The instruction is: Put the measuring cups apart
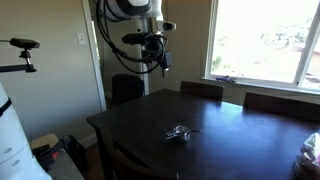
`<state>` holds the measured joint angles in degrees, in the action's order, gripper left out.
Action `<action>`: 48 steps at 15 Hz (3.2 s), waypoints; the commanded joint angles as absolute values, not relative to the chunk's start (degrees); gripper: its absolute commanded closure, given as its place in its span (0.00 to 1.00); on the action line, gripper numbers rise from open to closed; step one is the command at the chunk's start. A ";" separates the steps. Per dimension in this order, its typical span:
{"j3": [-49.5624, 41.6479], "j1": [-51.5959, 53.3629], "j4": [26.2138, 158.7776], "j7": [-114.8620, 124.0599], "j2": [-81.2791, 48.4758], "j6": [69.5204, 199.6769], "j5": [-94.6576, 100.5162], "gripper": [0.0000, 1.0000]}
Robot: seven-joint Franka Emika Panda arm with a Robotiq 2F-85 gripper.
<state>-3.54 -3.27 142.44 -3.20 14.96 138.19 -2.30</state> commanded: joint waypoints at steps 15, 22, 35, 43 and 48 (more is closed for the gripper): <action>-7.42 -6.06 136.67 -3.93 -7.74 158.08 -1.35 0.00; -7.13 -6.08 136.12 -3.99 -8.42 156.96 -1.62 0.00; -6.13 -5.71 127.50 -2.86 -24.05 154.36 -0.45 0.00; -5.08 -5.70 123.90 -3.29 -29.22 154.71 -0.19 0.00; -4.90 -5.62 123.22 -2.77 -30.12 154.13 -0.57 0.00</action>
